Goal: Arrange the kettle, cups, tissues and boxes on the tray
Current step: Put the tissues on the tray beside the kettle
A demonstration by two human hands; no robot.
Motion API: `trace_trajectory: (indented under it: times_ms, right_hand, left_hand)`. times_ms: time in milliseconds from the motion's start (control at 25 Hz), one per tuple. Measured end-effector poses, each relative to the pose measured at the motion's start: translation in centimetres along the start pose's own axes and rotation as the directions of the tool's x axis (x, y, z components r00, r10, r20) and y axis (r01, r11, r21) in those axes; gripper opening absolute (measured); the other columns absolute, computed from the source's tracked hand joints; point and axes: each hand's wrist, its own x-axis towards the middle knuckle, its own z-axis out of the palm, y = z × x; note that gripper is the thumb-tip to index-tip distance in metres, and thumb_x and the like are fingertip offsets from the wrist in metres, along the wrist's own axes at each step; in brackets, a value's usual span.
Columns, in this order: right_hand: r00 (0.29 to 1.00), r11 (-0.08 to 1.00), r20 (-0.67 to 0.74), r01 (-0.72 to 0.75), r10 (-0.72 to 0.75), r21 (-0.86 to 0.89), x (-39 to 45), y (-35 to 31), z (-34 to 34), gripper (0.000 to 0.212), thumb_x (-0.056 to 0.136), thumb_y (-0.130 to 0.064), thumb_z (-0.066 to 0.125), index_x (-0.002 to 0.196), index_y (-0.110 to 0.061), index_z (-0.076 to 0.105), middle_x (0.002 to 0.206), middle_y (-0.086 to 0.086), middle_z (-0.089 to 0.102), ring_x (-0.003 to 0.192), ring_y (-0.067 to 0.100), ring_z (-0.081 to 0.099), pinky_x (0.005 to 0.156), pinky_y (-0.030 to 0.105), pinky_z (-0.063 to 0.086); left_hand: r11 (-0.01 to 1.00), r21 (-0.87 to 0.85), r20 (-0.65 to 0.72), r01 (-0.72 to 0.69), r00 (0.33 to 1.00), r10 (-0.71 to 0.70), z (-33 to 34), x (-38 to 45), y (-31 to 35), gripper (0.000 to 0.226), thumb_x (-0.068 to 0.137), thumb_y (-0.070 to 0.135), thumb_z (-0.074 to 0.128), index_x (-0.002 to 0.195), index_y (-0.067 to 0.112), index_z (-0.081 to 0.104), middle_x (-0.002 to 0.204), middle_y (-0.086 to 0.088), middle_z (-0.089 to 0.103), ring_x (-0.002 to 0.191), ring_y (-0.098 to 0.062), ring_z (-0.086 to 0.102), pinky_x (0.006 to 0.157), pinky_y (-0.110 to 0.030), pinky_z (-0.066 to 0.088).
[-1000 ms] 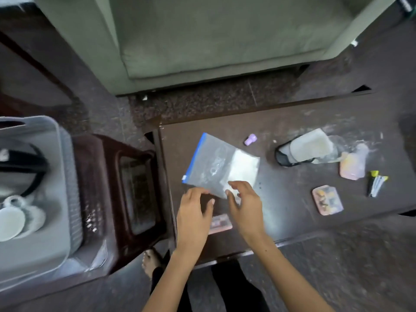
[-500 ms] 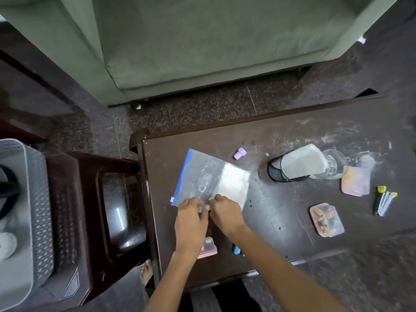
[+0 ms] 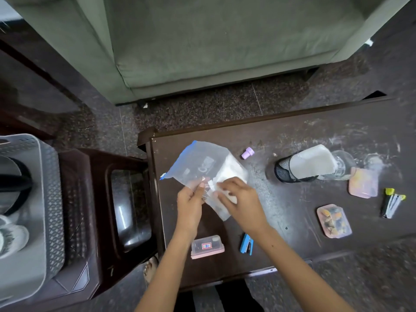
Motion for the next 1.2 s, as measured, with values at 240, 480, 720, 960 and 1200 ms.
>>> trace_trajectory:
  times_ms: [240, 480, 720, 960, 1200]
  right_hand:
    - [0.939, 0.9, -0.034, -0.319, 0.343, 0.296, 3.0, 1.5, -1.9, 0.01, 0.08, -0.016, 0.073, 0.089, -0.02, 0.069, 0.109, -0.001, 0.063, 0.105, 0.006, 0.058, 0.09, 0.028, 0.043]
    - [0.88, 0.621, 0.423, -0.458, 0.215, 0.636, 3.4, 0.6, -4.1, 0.05, 0.078, 0.007, 0.068, 0.123, -0.012, 0.059, 0.103, 0.004, 0.067, 0.082, 0.006, 0.064, 0.075, 0.016, 0.048]
    - [0.902, 0.824, 0.313, -0.408, 0.298, 0.393, 2.7, 0.4, -3.5, 0.04, 0.068, 0.007, 0.078, 0.106, -0.004, 0.07, 0.094, 0.004, 0.069, 0.064, -0.001, 0.059, 0.062, 0.007, 0.044]
    - [0.939, 0.927, 0.16, -0.332, 0.305, 0.178, 2.8, 0.2, -3.1, 0.022, 0.064, -0.002, 0.082, 0.081, -0.015, 0.076, 0.069, 0.0, 0.066, 0.057, 0.0, 0.054, 0.062, 0.017, 0.043]
    - [0.968, 0.966, 0.246, 0.018, 0.047, -0.257, 2.4, -2.4, -3.1, 0.034, 0.071, -0.012, 0.075, 0.086, -0.021, 0.046, 0.117, -0.006, 0.062, 0.104, 0.018, 0.052, 0.068, 0.027, 0.036]
  left_hand:
    - [0.987, 0.153, 0.232, 0.038, 0.97, -0.073, -5.5, 0.9, 1.9, 0.026, 0.096, 0.01, 0.047, 0.092, 0.013, 0.072, 0.092, 0.0, 0.067, 0.1, -0.022, 0.06, 0.086, -0.034, 0.044]
    - [0.984, 0.176, 0.287, 0.017, 0.955, -0.068, -8.0, 0.8, 2.7, 0.016, 0.09, 0.005, 0.057, 0.101, 0.004, 0.069, 0.086, 0.002, 0.075, 0.086, -0.013, 0.066, 0.079, -0.033, 0.05]
    - [0.978, 0.173, 0.099, -0.115, 0.99, 0.099, -8.7, 0.1, 1.7, 0.084, 0.069, -0.007, 0.078, 0.138, 0.023, 0.041, 0.087, -0.014, 0.072, 0.08, -0.017, 0.068, 0.075, -0.017, 0.054]
    - [0.791, 0.567, 0.091, -0.228, 0.973, 0.214, -8.7, 0.7, 1.4, 0.023, 0.069, 0.005, 0.08, 0.088, 0.017, 0.077, 0.074, 0.0, 0.064, 0.068, -0.024, 0.062, 0.067, -0.035, 0.054]
    - [0.741, 0.613, 0.209, -0.275, 0.96, 0.184, -8.6, 1.8, 2.2, 0.011, 0.079, 0.012, 0.074, 0.09, 0.011, 0.077, 0.089, -0.001, 0.056, 0.084, -0.015, 0.055, 0.068, -0.013, 0.042]
